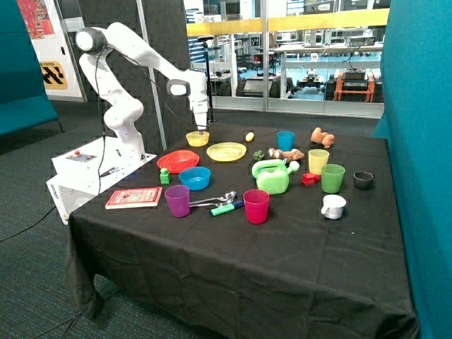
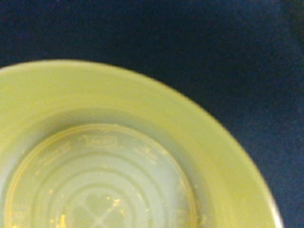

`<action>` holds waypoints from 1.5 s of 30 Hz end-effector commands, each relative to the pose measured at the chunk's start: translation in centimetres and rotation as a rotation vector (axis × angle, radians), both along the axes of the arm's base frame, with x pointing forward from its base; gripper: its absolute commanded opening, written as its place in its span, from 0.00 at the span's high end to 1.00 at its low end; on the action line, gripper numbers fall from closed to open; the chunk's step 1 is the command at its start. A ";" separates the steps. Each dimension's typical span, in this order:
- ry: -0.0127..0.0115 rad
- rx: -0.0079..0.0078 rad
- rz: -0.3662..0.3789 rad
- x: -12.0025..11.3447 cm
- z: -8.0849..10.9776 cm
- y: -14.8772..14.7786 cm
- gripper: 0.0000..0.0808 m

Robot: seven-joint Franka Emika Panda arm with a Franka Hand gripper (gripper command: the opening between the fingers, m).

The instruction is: Place the bowls on the appropriate plate

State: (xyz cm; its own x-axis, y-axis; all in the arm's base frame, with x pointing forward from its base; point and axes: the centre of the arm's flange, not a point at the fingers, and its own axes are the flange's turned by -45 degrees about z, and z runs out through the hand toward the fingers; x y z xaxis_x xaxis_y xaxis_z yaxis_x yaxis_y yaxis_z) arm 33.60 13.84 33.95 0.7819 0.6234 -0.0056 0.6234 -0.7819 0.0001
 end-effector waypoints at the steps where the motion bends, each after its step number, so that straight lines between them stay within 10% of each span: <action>1: -0.0043 0.0036 0.009 -1.1 -1.0 0.2 0.43; 45: -0.0045 0.0035 -0.052 -0.9 -4.1 -0.7 0.49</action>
State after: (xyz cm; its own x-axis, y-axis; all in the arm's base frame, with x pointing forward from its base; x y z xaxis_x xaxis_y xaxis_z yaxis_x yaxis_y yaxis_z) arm 33.12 13.29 30.48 0.8059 0.5921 0.0005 0.5921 -0.8059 -0.0031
